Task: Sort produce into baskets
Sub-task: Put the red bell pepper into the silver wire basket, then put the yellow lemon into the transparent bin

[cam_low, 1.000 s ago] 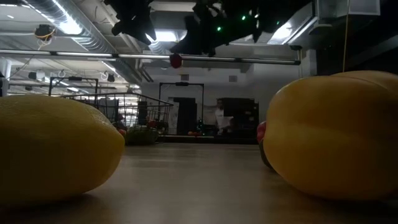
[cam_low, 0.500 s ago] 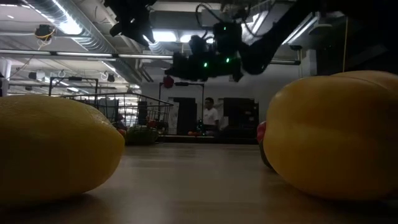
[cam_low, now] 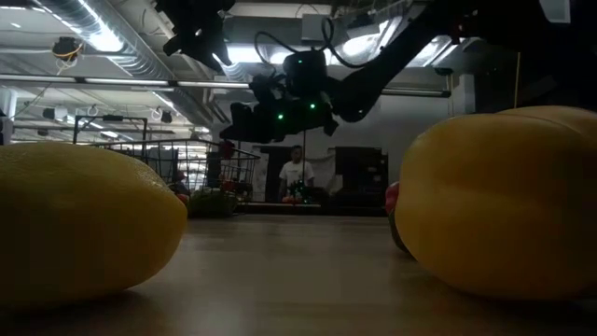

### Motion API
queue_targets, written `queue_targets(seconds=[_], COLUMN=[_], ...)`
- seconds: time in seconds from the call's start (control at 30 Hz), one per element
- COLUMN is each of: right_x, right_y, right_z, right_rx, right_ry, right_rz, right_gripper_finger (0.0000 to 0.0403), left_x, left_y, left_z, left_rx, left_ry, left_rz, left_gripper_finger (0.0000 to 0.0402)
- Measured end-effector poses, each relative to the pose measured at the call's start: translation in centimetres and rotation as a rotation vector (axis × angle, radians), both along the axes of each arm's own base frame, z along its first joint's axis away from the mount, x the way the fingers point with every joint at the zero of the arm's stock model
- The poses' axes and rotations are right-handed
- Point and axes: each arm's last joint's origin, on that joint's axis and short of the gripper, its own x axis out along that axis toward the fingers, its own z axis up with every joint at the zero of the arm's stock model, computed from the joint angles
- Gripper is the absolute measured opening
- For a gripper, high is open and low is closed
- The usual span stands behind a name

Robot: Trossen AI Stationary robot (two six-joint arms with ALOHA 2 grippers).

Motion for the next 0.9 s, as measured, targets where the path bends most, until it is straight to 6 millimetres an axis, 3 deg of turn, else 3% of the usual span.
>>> queue_targets(seconds=[0.23,0.63,0.9], right_x=[0.05,0.05,-0.02], right_y=[-0.04,-0.04,0.13], right_z=[0.03,0.01,0.0], right_rx=[0.003,0.003,0.018], right_ry=[0.012,0.013,0.04], right_rz=[-0.008,-0.009,0.027], right_gripper_finger=[0.0009,0.0102,0.011], left_x=[0.01,0.01,0.0], left_y=[-0.02,-0.02,-0.02], left_z=[0.0,0.0,-0.01], left_rx=[0.0,0.0,-0.001], left_ry=[0.0,0.0,0.001], left_rz=[-0.001,-0.001,-0.001], left_gripper_finger=[0.015,0.015,0.015])
